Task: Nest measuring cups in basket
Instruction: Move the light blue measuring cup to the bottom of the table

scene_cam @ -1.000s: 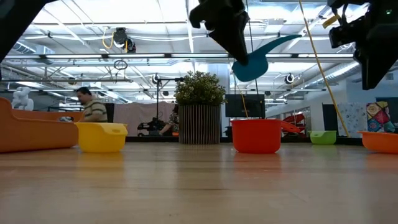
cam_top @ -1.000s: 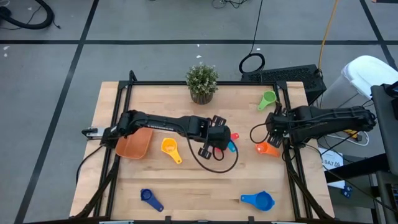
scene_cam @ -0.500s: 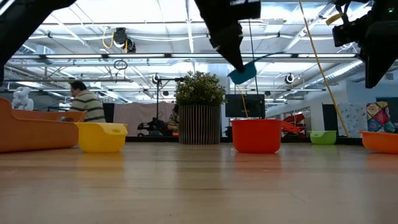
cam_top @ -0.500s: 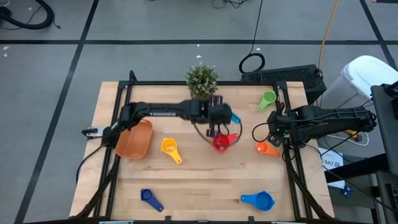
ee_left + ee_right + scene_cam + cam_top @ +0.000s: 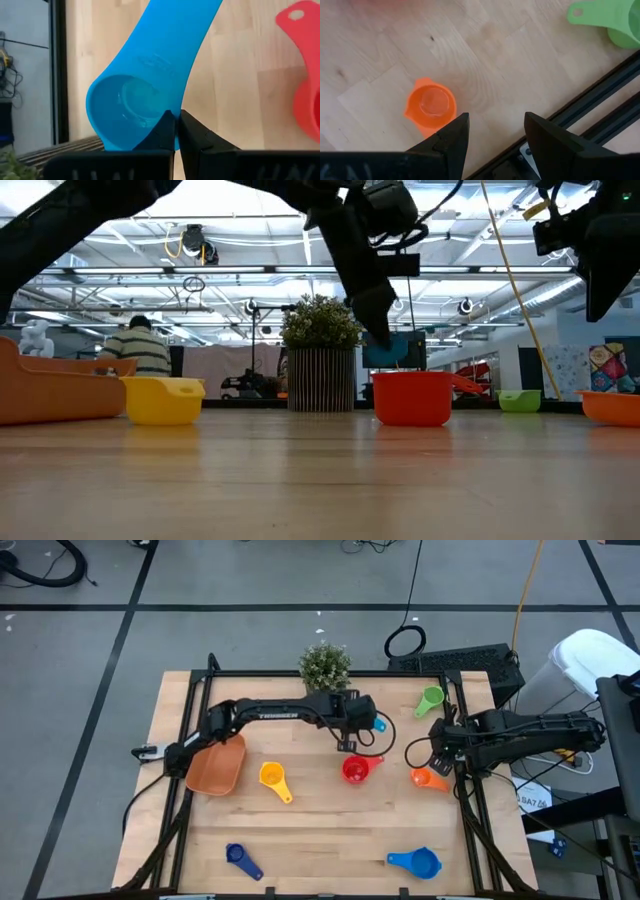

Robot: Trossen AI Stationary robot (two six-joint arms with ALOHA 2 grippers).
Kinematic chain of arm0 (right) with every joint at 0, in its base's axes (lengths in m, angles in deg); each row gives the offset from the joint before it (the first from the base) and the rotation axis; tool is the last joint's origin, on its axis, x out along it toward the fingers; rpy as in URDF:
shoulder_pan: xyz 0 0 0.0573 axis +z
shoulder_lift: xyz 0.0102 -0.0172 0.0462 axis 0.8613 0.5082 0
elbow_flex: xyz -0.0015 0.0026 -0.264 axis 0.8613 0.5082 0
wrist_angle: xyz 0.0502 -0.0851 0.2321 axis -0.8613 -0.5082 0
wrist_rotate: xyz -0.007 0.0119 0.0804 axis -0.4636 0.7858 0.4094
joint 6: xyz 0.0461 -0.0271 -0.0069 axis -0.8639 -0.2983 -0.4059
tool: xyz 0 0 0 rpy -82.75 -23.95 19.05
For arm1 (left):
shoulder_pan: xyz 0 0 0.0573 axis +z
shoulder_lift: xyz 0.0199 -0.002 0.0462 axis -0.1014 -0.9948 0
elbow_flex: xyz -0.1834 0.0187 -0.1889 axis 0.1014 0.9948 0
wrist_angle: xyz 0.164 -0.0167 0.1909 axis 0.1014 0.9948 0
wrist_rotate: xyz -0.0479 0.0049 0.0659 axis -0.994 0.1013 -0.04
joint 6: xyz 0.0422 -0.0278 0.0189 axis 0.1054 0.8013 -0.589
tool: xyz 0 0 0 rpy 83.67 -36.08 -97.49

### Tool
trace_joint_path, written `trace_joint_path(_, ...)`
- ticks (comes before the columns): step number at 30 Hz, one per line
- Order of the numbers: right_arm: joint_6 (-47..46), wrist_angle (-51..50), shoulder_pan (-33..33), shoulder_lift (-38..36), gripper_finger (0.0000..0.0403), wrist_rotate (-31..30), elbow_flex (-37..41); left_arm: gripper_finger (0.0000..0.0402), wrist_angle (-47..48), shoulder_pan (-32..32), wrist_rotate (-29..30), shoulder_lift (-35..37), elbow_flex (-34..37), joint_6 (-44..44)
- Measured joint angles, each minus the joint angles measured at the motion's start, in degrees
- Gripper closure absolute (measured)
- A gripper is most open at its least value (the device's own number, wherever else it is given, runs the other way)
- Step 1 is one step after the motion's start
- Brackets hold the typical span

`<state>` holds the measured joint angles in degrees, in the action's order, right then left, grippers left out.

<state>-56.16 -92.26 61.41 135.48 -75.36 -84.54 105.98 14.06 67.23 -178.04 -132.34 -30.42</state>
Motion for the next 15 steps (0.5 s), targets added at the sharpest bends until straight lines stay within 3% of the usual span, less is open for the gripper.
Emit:
trace_joint_path(7, 0.09, -0.79, -0.02, 0.01, 0.022, -0.94, 0.0, 0.0396, -0.13, -5.01, -1.38, 1.18, 0.0, -3.25)
trace_joint_path(12, 0.33, -3.44, -0.04, 0.0, 0.022, -3.45, 0.0, 0.0396, -6.39, -12.45, -4.47, 1.26, -0.02, -8.72)
trace_joint_path(15, -1.01, -3.58, -0.04, -0.02, 0.022, -4.48, 0.0, 0.0396, -10.97, -16.63, -1.91, 1.26, -0.02, -12.33)
